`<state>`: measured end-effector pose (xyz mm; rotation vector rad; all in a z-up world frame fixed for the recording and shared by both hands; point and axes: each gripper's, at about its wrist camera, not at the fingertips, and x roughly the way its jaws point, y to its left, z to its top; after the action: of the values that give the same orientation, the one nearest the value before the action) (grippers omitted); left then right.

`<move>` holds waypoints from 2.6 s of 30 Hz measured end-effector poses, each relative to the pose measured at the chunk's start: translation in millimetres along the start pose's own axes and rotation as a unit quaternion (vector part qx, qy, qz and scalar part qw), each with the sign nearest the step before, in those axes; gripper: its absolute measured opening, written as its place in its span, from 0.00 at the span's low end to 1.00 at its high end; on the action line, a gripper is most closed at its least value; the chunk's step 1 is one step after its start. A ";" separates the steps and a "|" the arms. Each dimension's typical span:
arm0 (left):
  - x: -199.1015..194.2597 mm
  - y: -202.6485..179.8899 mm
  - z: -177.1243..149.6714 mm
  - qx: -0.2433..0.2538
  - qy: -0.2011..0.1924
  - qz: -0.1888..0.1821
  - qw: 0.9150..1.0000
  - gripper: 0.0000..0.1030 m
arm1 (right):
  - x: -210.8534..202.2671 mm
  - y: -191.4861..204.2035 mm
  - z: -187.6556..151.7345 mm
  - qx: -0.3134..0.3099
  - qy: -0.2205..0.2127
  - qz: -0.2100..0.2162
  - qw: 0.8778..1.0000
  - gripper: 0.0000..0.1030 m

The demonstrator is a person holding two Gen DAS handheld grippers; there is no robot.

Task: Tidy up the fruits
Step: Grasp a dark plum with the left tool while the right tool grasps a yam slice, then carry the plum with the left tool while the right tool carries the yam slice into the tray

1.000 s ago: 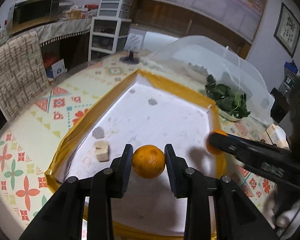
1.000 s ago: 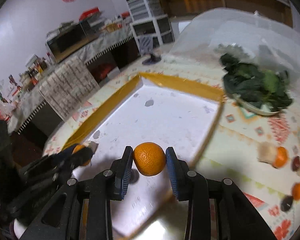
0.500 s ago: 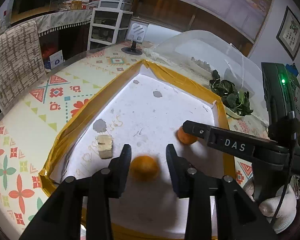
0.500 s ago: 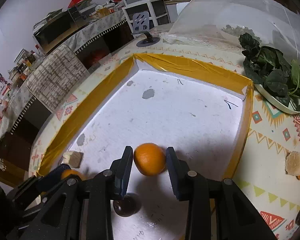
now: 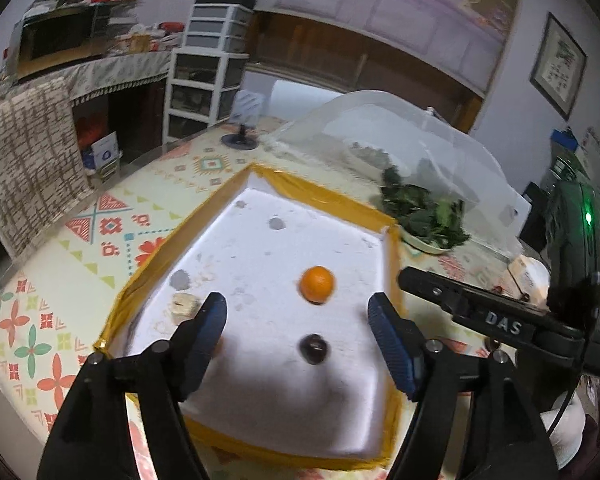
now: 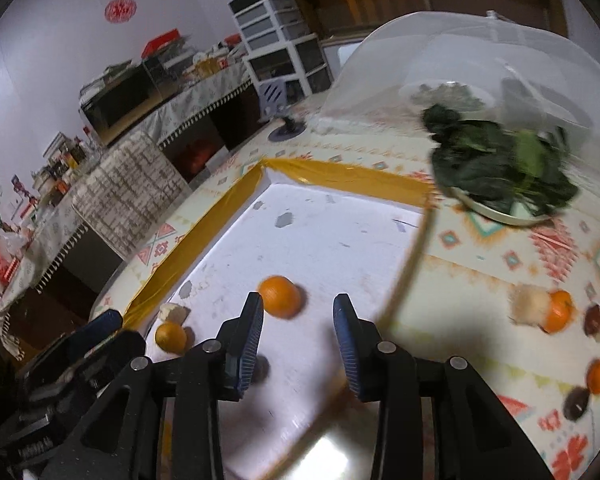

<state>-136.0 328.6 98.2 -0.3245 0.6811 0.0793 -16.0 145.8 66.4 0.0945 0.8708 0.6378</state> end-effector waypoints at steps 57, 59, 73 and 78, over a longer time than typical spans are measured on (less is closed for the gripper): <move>164.7 -276.4 -80.6 0.210 0.160 -0.184 0.947 0.24 | -92.2 -242.6 -78.9 0.105 -0.018 -0.145 0.984 0.44; 164.3 -277.0 -80.9 0.210 0.158 -0.182 0.947 0.24 | -91.3 -242.1 -78.4 0.103 -0.017 -0.149 0.983 0.38; 138.1 -268.5 -78.7 0.208 0.134 -0.163 0.955 0.23 | -103.5 -233.6 -85.0 0.101 -0.024 -0.159 0.982 0.36; 111.2 -255.7 -73.6 0.198 0.109 -0.161 0.961 0.23 | -120.2 -220.1 -88.9 0.099 -0.038 -0.156 0.982 0.36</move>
<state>-48.9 59.2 43.2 -0.0540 0.8355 -0.4054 -32.0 -115.4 18.2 0.1563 0.8517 0.2520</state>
